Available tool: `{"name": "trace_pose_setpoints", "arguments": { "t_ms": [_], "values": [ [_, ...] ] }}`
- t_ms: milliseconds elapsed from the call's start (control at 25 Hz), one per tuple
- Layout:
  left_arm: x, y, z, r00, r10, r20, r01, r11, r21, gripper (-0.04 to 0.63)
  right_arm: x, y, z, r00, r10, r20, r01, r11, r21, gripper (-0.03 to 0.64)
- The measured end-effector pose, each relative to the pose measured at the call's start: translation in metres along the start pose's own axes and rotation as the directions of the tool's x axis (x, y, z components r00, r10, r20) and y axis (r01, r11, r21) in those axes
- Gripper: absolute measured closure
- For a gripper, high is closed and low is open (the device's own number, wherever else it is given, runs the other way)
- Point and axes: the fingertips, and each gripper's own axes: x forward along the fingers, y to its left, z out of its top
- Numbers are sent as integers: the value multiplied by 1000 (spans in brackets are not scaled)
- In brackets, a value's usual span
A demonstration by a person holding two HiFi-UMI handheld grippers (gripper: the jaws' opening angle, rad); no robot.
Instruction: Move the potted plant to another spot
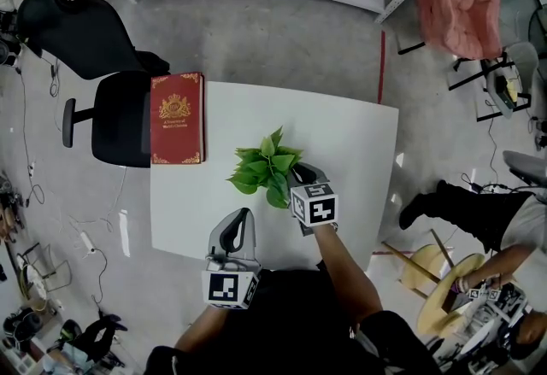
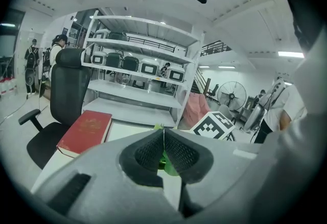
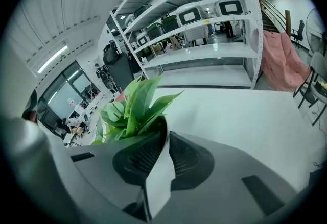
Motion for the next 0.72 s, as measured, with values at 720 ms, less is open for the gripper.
{"name": "trace_pose_setpoints", "arguments": {
  "t_ms": [720],
  "values": [
    [-56,-9,-2,998,-47,51,45,998,33,577,-34,8,-32,998,-41,40,35,990,136,592]
  ]
}}
